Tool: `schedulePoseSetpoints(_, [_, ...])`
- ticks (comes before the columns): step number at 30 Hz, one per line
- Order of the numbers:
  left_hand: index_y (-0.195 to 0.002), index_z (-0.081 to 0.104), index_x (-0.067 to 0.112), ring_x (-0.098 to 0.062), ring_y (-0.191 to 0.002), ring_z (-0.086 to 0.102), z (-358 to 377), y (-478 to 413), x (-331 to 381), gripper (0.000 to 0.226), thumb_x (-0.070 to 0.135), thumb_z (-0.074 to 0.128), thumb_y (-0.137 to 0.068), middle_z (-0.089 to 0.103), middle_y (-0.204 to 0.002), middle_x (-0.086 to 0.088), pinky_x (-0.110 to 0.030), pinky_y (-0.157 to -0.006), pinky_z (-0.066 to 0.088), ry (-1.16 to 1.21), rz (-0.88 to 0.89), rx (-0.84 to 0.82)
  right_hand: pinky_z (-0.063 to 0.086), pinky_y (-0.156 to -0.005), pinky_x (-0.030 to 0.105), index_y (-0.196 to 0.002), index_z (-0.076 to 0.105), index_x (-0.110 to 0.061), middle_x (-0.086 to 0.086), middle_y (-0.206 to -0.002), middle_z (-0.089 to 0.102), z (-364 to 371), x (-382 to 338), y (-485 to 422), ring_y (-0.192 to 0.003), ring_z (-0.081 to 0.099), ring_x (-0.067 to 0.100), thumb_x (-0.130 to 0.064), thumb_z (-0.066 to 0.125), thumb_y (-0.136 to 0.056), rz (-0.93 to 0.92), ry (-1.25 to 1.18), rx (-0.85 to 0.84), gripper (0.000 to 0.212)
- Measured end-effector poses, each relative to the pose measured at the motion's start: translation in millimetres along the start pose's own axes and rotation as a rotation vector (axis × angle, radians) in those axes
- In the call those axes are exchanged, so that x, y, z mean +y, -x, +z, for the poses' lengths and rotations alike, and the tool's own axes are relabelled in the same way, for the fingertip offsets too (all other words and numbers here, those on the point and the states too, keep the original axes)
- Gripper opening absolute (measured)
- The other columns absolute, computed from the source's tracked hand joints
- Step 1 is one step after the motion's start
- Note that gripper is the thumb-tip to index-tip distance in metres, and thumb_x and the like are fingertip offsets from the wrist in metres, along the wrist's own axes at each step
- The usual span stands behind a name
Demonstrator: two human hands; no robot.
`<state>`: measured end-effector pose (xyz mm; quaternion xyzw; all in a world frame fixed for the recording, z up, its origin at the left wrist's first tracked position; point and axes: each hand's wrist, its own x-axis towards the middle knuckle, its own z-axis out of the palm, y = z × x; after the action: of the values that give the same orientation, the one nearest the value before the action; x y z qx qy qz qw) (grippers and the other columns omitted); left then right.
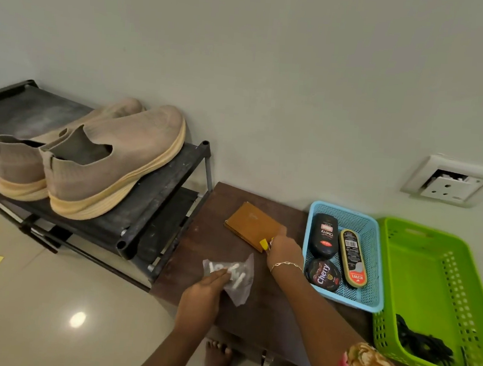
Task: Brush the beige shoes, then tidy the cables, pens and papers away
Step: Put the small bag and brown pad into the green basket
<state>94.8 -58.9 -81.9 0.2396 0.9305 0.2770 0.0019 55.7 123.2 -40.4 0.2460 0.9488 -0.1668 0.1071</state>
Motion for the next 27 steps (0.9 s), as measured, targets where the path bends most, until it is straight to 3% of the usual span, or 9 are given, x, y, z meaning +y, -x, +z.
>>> schedulePoseSetpoints(3, [-0.102,0.073,0.016,-0.013,-0.090,0.068,-18.9,2.5,11.1,0.031,0.007,0.051,-0.081,0.072,-0.101,0.002,-0.017,-0.074,0.048,0.223,-0.198,0.092,0.044,-0.087,0.035,-0.120,0.046,-0.003,0.017,-0.119,0.059,-14.6,2.3,16.7,-0.111,0.055,0.034,-0.017,0.052,-0.090,-0.021,-0.112,0.024,0.033])
schedulePoseSetpoints(7, [-0.101,0.072,0.013,-0.014,-0.086,0.064,-43.1,-2.0,47.6,0.025,0.000,0.054,-0.088,0.071,-0.093,0.002,-0.023,-0.077,0.046,0.439,-0.373,0.163,0.045,-0.080,0.033,-0.110,0.055,-0.008,0.014,-0.105,0.065,-49.6,20.6,47.2,-0.103,0.059,0.032,-0.014,0.066,-0.078,-0.030,-0.333,0.086,0.034])
schedulePoseSetpoints(11, [-0.094,0.069,0.010,-0.022,-0.084,0.065,-48.8,-13.8,100.5,0.018,0.001,0.055,-0.089,0.071,-0.087,-0.005,-0.035,-0.076,0.051,0.963,-0.537,0.109,0.041,-0.074,0.029,-0.104,0.059,-0.009,0.011,-0.099,0.068,-89.9,63.7,76.8,-0.097,0.061,0.029,-0.012,0.071,-0.074,0.010,-0.486,0.208,0.033])
schedulePoseSetpoints(15, [-0.092,0.063,0.006,-0.021,-0.078,0.062,-39.9,-34.3,160.4,0.016,0.001,0.048,-0.093,0.067,-0.085,-0.009,-0.030,-0.063,0.054,1.408,-0.721,-0.068,0.044,-0.074,0.034,-0.109,0.058,-0.007,0.016,-0.099,0.068,-120.1,132.3,91.1,-0.094,0.063,0.032,-0.011,0.072,-0.073,0.141,-0.424,0.266,0.039])
schedulePoseSetpoints(19, [-0.087,0.057,0.007,-0.019,-0.070,0.060,-11.9,-56.2,211.9,0.016,0.000,0.046,-0.094,0.062,-0.079,-0.008,-0.028,-0.056,0.053,1.387,-0.671,-0.257,0.045,-0.078,0.033,-0.112,0.056,-0.007,0.018,-0.105,0.067,-134.7,200.7,85.3,-0.100,0.062,0.032,-0.013,0.072,-0.074,0.314,-0.368,0.246,0.041])
schedulePoseSetpoints(22, [-0.082,0.057,0.011,-0.024,-0.070,0.059,18.2,-79.5,242.6,0.019,0.000,0.047,-0.094,0.062,-0.077,-0.010,-0.033,-0.063,0.054,1.228,-0.570,-0.317,0.044,-0.079,0.032,-0.113,0.054,-0.005,0.018,-0.110,0.064,-134.8,234.5,72.2,-0.105,0.059,0.033,-0.017,0.071,-0.076,0.392,-0.279,0.214,0.042])
schedulePoseSetpoints(27, [-0.085,0.057,0.016,-0.029,-0.080,0.061,75.4,-112.4,282.9,0.024,-0.005,0.045,-0.084,0.063,-0.101,-0.021,-0.035,-0.068,0.049,0.930,-0.393,-0.372,0.045,-0.083,0.035,-0.118,0.040,-0.001,0.021,-0.115,0.060,-112.0,261.5,48.9,-0.109,0.057,0.035,-0.016,0.059,-0.086,0.426,-0.060,0.123,0.041])
